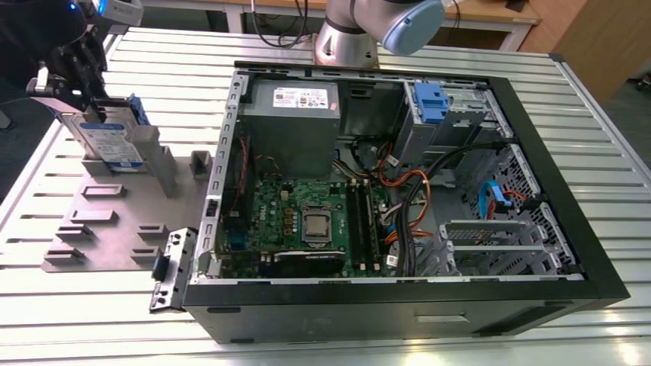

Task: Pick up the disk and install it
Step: 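Pick up the disk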

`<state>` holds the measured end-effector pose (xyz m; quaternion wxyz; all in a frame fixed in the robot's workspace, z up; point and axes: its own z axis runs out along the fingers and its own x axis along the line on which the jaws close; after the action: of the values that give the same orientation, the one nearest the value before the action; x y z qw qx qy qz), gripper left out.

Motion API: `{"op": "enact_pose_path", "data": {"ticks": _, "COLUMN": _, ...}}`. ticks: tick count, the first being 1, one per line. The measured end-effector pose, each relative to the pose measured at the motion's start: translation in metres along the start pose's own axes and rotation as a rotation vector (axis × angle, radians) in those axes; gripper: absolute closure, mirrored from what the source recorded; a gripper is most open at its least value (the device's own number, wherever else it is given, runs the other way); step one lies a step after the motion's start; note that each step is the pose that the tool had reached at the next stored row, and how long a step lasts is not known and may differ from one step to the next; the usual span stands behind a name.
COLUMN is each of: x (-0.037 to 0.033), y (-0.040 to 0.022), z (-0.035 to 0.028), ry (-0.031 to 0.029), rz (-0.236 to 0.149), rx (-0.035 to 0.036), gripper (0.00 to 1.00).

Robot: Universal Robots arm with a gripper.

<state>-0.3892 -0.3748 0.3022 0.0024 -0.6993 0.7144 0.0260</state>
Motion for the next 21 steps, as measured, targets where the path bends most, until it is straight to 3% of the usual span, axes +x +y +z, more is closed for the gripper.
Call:
{"op": "enact_pose_path", "data": {"ticks": 8, "x": -0.0001, "y": 0.0001, "z": -0.0035, "ry": 0.0004, "rz": 0.0, "rx": 0.0001, "gripper": 0.65}}
{"op": "enact_pose_path", "data": {"ticks": 14, "x": -0.0005, "y": 0.0004, "z": -0.011, "ry": 0.0005, "rz": 0.0, "rx": 0.0, "gripper": 0.65}}
{"op": "enact_pose_path", "data": {"ticks": 21, "x": -0.0005, "y": 0.0004, "z": -0.0119, "ry": 0.0005, "rz": 0.0, "rx": 0.0001, "gripper": 0.65}}
